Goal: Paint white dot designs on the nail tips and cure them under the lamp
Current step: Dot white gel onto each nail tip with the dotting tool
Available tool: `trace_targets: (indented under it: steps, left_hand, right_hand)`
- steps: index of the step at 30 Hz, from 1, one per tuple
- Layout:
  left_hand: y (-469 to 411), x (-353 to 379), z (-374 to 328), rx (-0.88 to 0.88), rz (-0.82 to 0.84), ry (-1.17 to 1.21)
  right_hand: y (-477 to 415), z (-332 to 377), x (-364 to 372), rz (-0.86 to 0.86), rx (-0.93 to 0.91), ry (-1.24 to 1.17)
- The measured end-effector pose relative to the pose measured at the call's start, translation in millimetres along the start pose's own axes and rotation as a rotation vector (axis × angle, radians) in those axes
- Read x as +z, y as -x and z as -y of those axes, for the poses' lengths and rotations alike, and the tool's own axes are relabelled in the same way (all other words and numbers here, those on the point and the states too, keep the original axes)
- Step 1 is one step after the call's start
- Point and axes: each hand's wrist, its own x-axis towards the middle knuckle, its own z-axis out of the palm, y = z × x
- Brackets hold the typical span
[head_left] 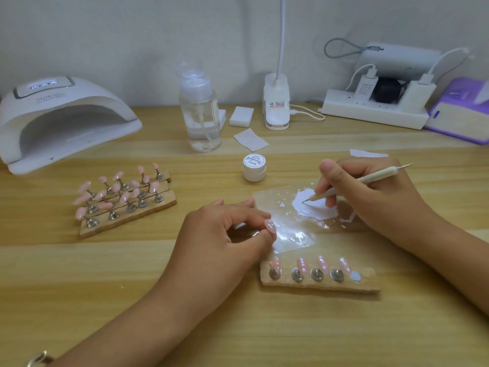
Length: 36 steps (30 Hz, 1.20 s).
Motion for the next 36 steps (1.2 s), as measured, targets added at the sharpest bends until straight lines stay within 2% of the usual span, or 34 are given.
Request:
trace_targets:
  steps: [13,36]
  left_hand:
    - [-0.4,0.6,0.4,0.037,0.001,-0.087]
    - [-1.3,1.6,0.6,0.044,-0.002,-0.092]
  right_hand:
    - [0.5,2.4,1.5,0.061,-0.016,0.031]
    - [-0.6,0.4,1.4,0.056,0.001,0.031]
